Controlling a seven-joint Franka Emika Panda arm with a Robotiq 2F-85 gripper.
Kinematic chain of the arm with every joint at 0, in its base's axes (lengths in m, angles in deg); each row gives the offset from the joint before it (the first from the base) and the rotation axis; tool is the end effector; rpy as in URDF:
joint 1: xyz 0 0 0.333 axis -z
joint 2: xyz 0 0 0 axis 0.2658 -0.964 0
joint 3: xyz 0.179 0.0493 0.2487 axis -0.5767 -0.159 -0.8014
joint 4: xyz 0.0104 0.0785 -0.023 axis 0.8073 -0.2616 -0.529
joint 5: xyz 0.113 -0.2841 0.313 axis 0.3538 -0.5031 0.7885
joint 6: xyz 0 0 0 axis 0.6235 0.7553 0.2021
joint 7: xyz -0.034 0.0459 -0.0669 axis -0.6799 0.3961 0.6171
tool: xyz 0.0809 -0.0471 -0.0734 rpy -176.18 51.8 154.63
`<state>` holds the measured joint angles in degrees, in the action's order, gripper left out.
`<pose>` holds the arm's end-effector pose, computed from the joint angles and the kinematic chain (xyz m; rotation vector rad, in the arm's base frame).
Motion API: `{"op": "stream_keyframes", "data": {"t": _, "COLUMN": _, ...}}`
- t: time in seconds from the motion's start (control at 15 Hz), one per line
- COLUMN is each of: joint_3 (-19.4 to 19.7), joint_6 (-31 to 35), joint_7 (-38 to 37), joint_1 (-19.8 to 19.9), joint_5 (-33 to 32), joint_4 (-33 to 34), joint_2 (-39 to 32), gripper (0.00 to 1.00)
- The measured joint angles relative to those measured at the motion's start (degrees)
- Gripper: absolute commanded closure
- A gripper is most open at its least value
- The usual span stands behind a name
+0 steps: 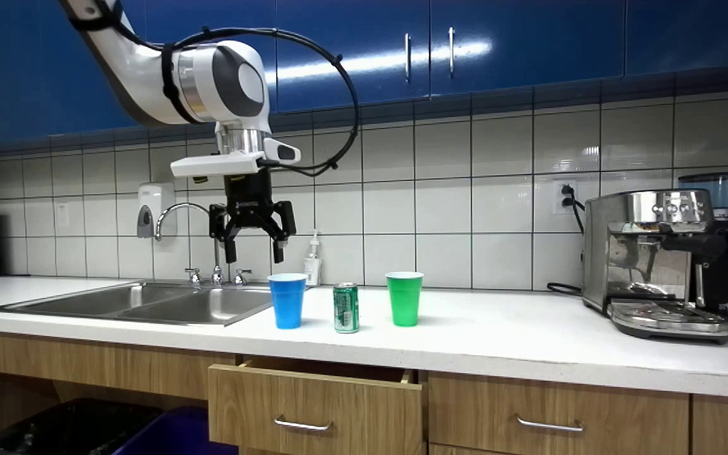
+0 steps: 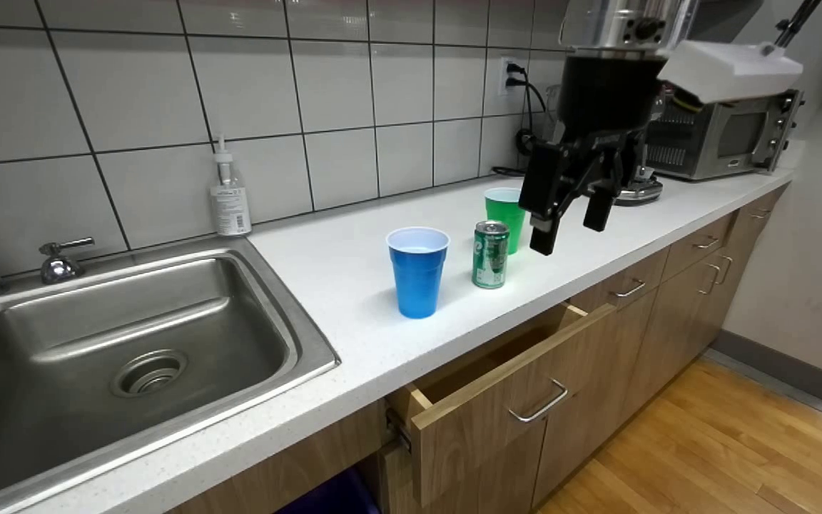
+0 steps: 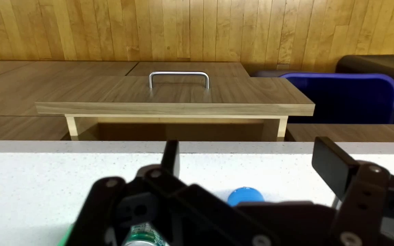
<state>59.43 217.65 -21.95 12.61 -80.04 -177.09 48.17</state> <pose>0.5161 0.0490 0.3664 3.1148 0.0644 0.1543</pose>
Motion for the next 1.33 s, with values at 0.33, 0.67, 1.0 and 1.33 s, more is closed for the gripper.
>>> {"op": "stream_keyframes", "data": {"t": 0.33, "joint_3": 0.8, "joint_6": 6.2, "joint_7": 2.1, "joint_1": 0.0, "joint_5": -0.4, "joint_4": 0.0, "joint_2": -5.2, "gripper": 0.00}}
{"op": "stream_keyframes", "data": {"t": 0.67, "joint_3": 1.6, "joint_6": 13.6, "joint_7": 3.3, "joint_1": 0.3, "joint_5": -0.9, "joint_4": 0.0, "joint_2": -11.0, "gripper": 0.00}}
{"op": "stream_keyframes", "data": {"t": 1.0, "joint_3": 2.6, "joint_6": 20.5, "joint_7": 4.4, "joint_1": 0.8, "joint_5": -1.0, "joint_4": 0.0, "joint_2": -16.9, "gripper": 0.00}}
{"op": "stream_keyframes", "data": {"t": 1.33, "joint_3": 2.8, "joint_6": 23.9, "joint_7": 5.2, "joint_1": 1.4, "joint_5": -0.9, "joint_4": 0.2, "joint_2": -20.3, "gripper": 0.00}}
